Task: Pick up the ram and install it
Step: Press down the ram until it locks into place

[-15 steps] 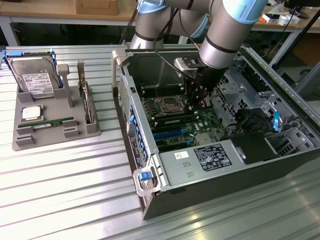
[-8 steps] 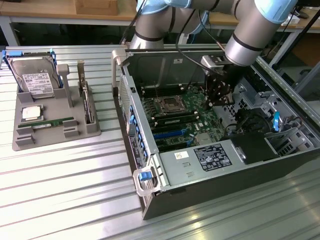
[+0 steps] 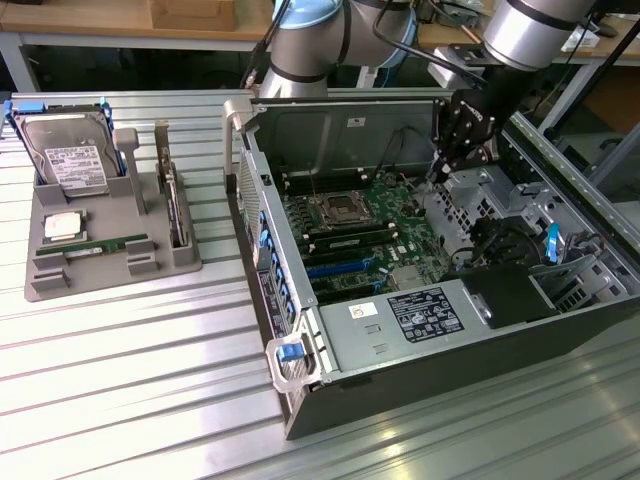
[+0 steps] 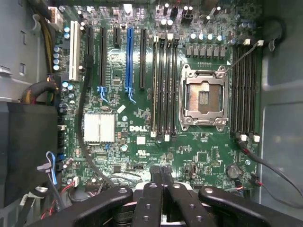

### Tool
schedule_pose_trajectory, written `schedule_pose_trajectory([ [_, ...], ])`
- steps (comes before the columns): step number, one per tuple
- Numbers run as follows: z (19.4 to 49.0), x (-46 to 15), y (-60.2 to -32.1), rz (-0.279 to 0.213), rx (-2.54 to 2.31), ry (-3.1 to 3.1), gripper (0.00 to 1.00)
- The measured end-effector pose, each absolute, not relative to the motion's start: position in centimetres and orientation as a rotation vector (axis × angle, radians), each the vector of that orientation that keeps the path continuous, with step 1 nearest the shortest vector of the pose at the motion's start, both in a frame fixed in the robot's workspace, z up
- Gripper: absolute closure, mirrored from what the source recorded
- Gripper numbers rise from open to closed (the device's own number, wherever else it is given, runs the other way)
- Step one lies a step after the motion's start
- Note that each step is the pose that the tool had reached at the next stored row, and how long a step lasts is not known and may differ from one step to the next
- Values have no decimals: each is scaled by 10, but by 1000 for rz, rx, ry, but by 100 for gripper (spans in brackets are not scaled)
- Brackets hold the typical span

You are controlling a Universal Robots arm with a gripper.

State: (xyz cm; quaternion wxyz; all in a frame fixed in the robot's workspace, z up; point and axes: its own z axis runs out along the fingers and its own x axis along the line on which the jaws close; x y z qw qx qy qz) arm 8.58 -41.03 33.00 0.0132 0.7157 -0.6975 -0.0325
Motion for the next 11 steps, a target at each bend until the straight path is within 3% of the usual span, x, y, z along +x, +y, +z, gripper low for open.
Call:
schedule_pose_trajectory([
  [11, 330, 86, -410, -103, 2130, -2275, 90],
])
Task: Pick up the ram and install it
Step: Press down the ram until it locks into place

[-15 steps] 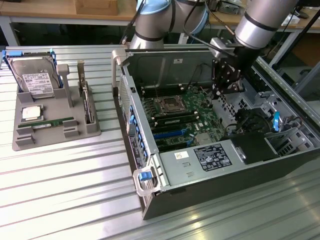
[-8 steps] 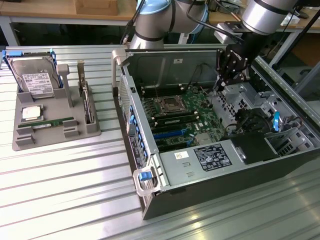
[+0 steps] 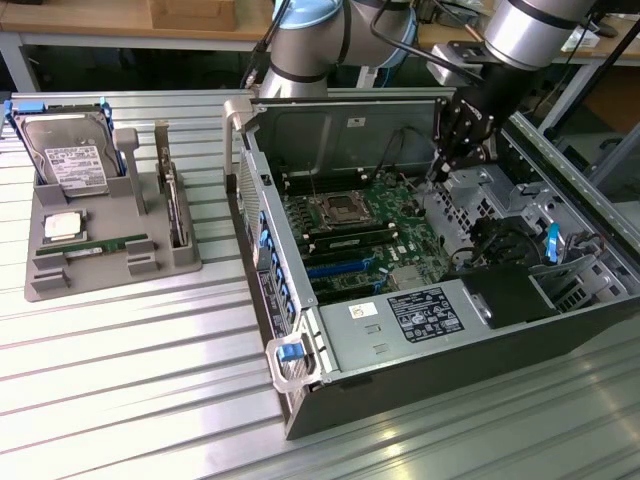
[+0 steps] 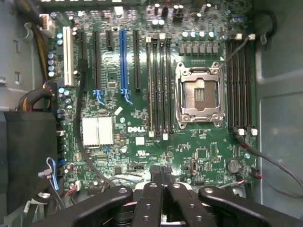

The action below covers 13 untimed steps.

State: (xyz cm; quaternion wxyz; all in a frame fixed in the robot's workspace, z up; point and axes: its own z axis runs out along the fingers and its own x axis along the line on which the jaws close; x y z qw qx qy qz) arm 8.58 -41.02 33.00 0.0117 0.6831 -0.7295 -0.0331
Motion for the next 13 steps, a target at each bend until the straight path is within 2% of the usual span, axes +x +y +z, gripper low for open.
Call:
schedule_pose_trajectory([
  [5, 328, 84, -410, -109, 2158, -2251, 90],
  [13, 297, 56, -410, -107, 2262, -2143, 90],
])
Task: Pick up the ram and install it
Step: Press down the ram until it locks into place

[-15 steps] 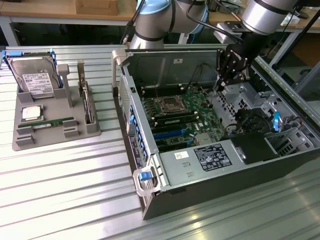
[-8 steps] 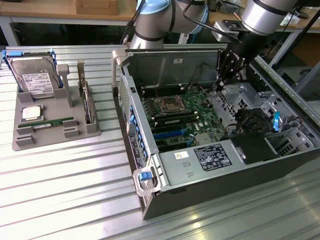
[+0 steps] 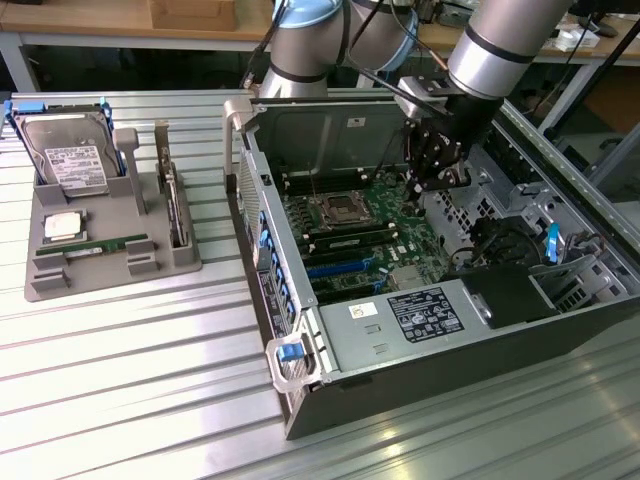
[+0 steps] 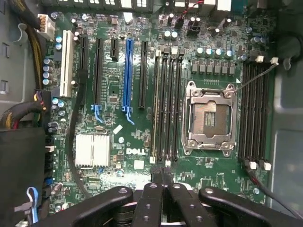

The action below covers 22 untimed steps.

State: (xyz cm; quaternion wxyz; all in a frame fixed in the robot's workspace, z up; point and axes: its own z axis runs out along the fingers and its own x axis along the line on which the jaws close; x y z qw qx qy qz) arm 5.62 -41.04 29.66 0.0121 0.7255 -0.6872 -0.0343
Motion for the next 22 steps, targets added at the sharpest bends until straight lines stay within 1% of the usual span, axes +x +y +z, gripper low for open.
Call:
schedule_pose_trajectory([
  [13, 250, 52, -410, -107, 2279, -2124, 90],
  [20, 229, 52, -411, -106, 2278, -2123, 90],
  [22, 228, 52, -412, -113, 2282, -2126, 90],
])
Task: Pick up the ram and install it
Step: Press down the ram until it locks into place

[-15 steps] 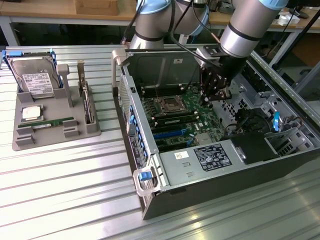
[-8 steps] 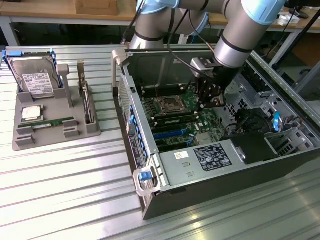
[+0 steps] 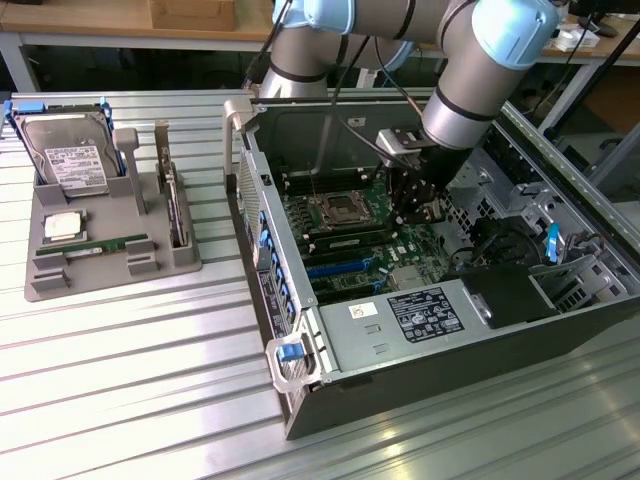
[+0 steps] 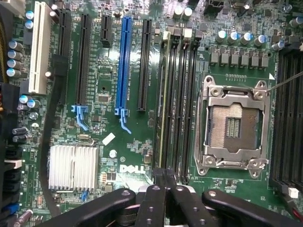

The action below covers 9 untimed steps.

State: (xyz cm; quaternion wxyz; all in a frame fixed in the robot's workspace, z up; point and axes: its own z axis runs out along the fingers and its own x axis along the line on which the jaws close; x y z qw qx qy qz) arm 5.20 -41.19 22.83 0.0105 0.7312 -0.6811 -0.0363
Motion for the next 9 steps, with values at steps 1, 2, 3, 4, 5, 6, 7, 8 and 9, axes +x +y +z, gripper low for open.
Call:
schedule_pose_trajectory([
  [1, 230, 52, -410, -119, 2286, -2129, 90],
  [2, 237, 52, -410, -119, 2287, -2129, 90],
  [3, 246, 52, -410, -118, 2286, -2129, 90],
  [4, 252, 52, -410, -118, 2286, -2129, 90],
  [5, 257, 52, -410, -118, 2286, -2129, 90],
  [6, 261, 53, -410, -118, 2286, -2129, 90],
  [7, 263, 54, -410, -119, 2287, -2129, 90],
  [8, 265, 59, -410, -120, 2287, -2130, 90],
  [9, 265, 62, -410, -121, 2288, -2130, 90],
])
